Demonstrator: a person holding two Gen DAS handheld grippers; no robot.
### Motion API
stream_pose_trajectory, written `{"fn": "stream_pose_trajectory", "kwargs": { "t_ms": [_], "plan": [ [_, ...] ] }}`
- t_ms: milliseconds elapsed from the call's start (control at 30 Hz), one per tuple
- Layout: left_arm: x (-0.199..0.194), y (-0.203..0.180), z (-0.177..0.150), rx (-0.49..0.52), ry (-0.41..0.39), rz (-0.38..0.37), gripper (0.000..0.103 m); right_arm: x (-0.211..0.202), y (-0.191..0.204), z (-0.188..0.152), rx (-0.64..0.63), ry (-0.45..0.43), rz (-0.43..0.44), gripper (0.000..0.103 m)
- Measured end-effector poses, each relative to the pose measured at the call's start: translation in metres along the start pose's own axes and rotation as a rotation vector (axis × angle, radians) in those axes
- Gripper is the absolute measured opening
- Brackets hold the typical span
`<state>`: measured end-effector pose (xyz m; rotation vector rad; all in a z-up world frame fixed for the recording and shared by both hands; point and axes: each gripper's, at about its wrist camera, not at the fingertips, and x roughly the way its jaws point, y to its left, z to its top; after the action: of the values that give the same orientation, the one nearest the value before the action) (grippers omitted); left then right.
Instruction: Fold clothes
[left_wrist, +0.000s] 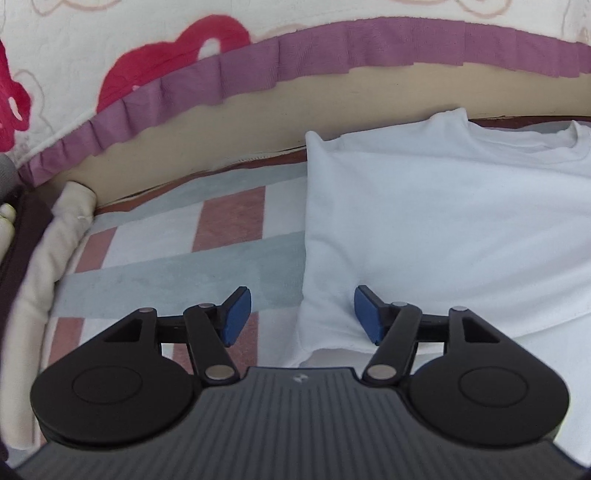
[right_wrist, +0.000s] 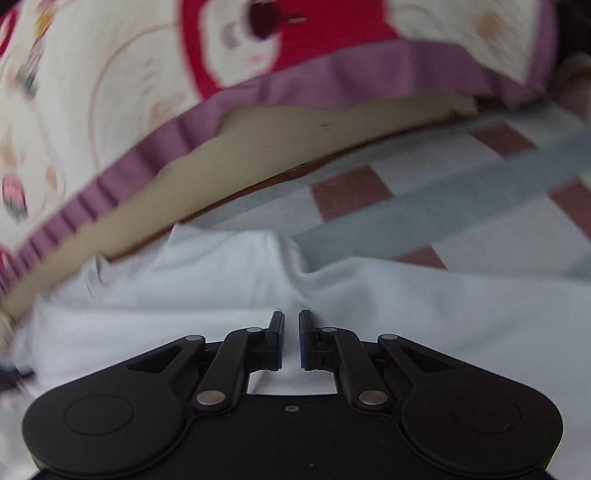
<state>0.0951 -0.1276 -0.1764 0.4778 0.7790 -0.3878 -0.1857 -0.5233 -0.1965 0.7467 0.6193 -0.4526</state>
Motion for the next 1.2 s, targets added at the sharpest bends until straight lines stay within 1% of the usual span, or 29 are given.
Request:
{"fn": "stream_pose_trajectory", "kwargs": {
  "t_ms": [33, 67, 100, 167, 233, 267, 300, 333, 367, 400, 433, 467, 500, 533, 567, 600, 633, 667, 700, 733, 767, 800, 833, 933, 967, 1033, 1100, 1133, 1200],
  "plan": [
    [-0.002, -0.006, -0.001, 0.026, -0.016, -0.009, 0.060, -0.008, -0.005, 0.000, 0.059, -0.006, 0.036, 0.020],
    [-0.004, -0.013, -0.001, 0.052, -0.031, -0.017, 0.060, -0.014, -0.004, 0.000, 0.090, 0.001, 0.076, 0.023],
    [-0.005, -0.023, -0.003, 0.084, -0.038, 0.008, 0.061, -0.017, 0.000, -0.002, 0.100, 0.018, 0.113, 0.029],
    [-0.006, -0.041, -0.005, 0.147, -0.049, 0.092, 0.061, -0.018, 0.018, -0.007, 0.043, 0.049, 0.149, 0.032],
    [-0.010, -0.058, -0.005, 0.194, -0.049, 0.157, 0.061, -0.010, 0.040, -0.013, -0.066, 0.093, 0.148, 0.032],
    [-0.012, -0.064, -0.003, 0.203, -0.043, 0.179, 0.061, -0.002, 0.051, -0.019, -0.121, 0.112, 0.125, 0.032],
    [-0.013, -0.069, 0.000, 0.192, -0.034, 0.182, 0.062, 0.005, 0.061, -0.025, -0.175, 0.130, 0.099, 0.029],
    [-0.015, -0.072, 0.003, 0.176, -0.024, 0.163, 0.062, 0.010, 0.068, -0.033, -0.236, 0.144, 0.053, 0.026],
    [-0.017, -0.076, 0.006, 0.159, -0.014, 0.139, 0.062, 0.015, 0.075, -0.042, -0.296, 0.158, 0.004, 0.020],
    [-0.019, -0.080, 0.009, 0.154, -0.010, 0.127, 0.062, 0.013, 0.080, -0.047, -0.353, 0.153, -0.030, 0.017],
    [-0.021, -0.084, 0.011, 0.152, -0.008, 0.121, 0.062, 0.009, 0.086, -0.051, -0.418, 0.171, -0.063, 0.017],
    [-0.024, -0.090, 0.012, 0.149, -0.003, 0.120, 0.062, 0.005, 0.093, -0.054, -0.483, 0.198, -0.099, 0.018],
    [-0.027, -0.097, 0.014, 0.146, 0.000, 0.112, 0.062, 0.001, 0.096, -0.056, -0.522, 0.214, -0.135, 0.026],
    [-0.031, -0.105, 0.016, 0.142, 0.001, 0.099, 0.062, -0.003, 0.091, -0.058, -0.520, 0.233, -0.150, 0.035],
    [-0.035, -0.114, 0.018, 0.139, 0.002, 0.087, 0.062, -0.007, 0.084, -0.059, -0.513, 0.253, -0.162, 0.035],
    [-0.043, -0.128, 0.020, 0.156, -0.024, 0.075, 0.062, -0.013, 0.075, -0.056, -0.462, 0.261, -0.133, 0.034],
    [-0.054, -0.145, 0.023, 0.181, -0.061, 0.062, 0.062, -0.022, 0.062, -0.048, -0.383, 0.266, -0.108, 0.034],
    [-0.064, -0.162, 0.025, 0.206, -0.097, 0.050, 0.062, -0.035, 0.046, -0.038, -0.304, 0.224, -0.124, 0.037],
    [-0.077, -0.180, 0.031, 0.211, -0.122, -0.002, 0.062, -0.048, 0.030, -0.028, -0.225, 0.176, -0.145, 0.042],
    [-0.093, -0.198, 0.039, 0.215, -0.144, -0.083, 0.062, -0.062, 0.013, -0.017, -0.146, 0.128, -0.165, 0.044],
    [-0.110, -0.219, 0.047, 0.227, -0.171, -0.175, 0.062, -0.076, -0.009, -0.007, -0.054, 0.067, -0.203, 0.050],
    [-0.119, -0.238, 0.050, 0.240, -0.187, -0.248, 0.062, -0.090, -0.037, -0.001, 0.065, 0.013, -0.237, 0.056],
    [-0.125, -0.256, 0.050, 0.253, -0.199, -0.313, 0.062, -0.104, -0.064, 0.005, 0.187, -0.041, -0.270, 0.056],
    [-0.143, -0.311, 0.052, 0.290, -0.235, -0.508, 0.062, -0.138, -0.142, 0.001, 0.525, -0.109, -0.265, 0.057],
    [-0.145, -0.325, 0.051, 0.311, -0.236, -0.548, 0.062, -0.144, -0.154, -0.002, 0.557, -0.103, -0.242, 0.057],
    [-0.146, -0.348, 0.050, 0.362, -0.228, -0.609, 0.061, -0.151, -0.163, -0.008, 0.587, -0.107, -0.199, 0.057],
    [-0.141, -0.359, 0.047, 0.343, -0.186, -0.660, 0.059, -0.153, -0.166, -0.016, 0.625, -0.112, -0.169, 0.057],
    [-0.139, -0.363, 0.046, 0.328, -0.162, -0.685, 0.059, -0.154, -0.168, -0.020, 0.648, -0.112, -0.168, 0.057],
    [-0.135, -0.369, 0.043, 0.311, -0.126, -0.719, 0.059, -0.158, -0.171, -0.026, 0.684, -0.135, -0.212, 0.058]
  ]
}}
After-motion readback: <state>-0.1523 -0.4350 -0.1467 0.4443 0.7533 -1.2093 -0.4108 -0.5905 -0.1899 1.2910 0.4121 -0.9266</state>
